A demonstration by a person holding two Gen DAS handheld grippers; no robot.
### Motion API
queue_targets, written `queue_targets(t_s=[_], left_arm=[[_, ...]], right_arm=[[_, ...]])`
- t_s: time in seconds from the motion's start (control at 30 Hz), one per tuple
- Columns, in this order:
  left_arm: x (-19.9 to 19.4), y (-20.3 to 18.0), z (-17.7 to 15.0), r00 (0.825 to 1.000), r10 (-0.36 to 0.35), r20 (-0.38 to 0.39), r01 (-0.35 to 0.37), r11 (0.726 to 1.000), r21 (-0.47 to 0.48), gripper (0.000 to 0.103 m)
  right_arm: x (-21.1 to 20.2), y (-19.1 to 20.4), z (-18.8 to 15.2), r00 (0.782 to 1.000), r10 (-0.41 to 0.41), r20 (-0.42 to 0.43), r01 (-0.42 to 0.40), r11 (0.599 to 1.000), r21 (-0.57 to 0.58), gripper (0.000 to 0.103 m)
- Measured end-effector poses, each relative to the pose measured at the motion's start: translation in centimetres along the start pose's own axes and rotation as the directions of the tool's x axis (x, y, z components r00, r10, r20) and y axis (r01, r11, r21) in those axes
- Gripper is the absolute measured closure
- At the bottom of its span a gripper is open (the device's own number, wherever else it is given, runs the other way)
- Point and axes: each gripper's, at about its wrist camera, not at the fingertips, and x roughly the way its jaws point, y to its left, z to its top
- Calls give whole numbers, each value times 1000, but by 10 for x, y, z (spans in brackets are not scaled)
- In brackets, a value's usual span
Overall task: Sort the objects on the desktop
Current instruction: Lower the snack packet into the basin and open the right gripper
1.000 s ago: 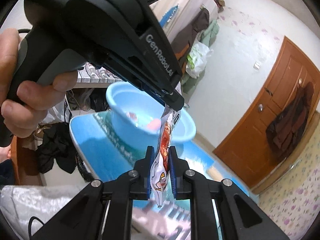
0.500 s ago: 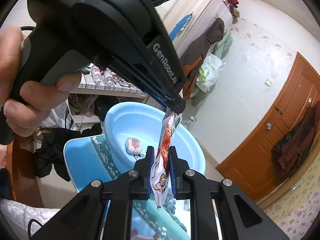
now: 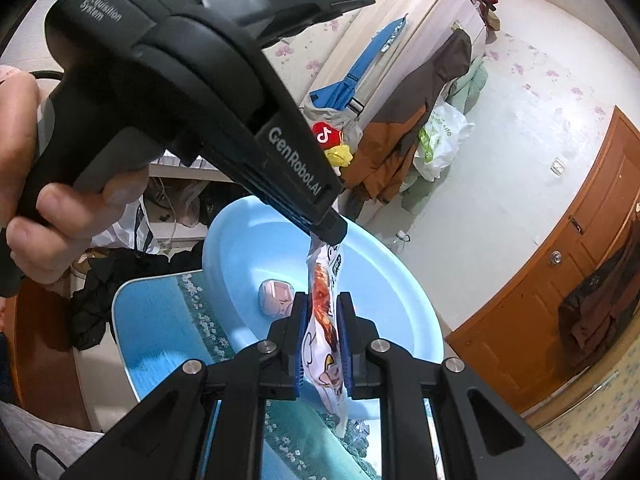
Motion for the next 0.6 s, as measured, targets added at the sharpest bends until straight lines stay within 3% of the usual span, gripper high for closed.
queue_targets(t_s=[0.13,0.2,0.27,0.4,0.6], left_arm=[[3,-2,0,999,30,-14,-30,1000,1,88],[5,-2,-3,998,52,-20,-52,999,7,68],[4,-3,-6,998,59,-11,-59,998,13,57],[-1,-5,-9,997,82,0,-82,996,28,50],[-9,-3,-12,996,93,14,-94,995,32,49]], right_arm=[[-1,1,0,1000,-26,-2,26,999,-26,84],[-2,5,-1,999,-50,3,50,998,-41,69],[-6,8,-2,997,-72,31,73,996,-46,54],[-10,7,-1,996,-83,36,84,996,-37,54],[-13,4,0,996,-91,26,91,995,-28,54]])
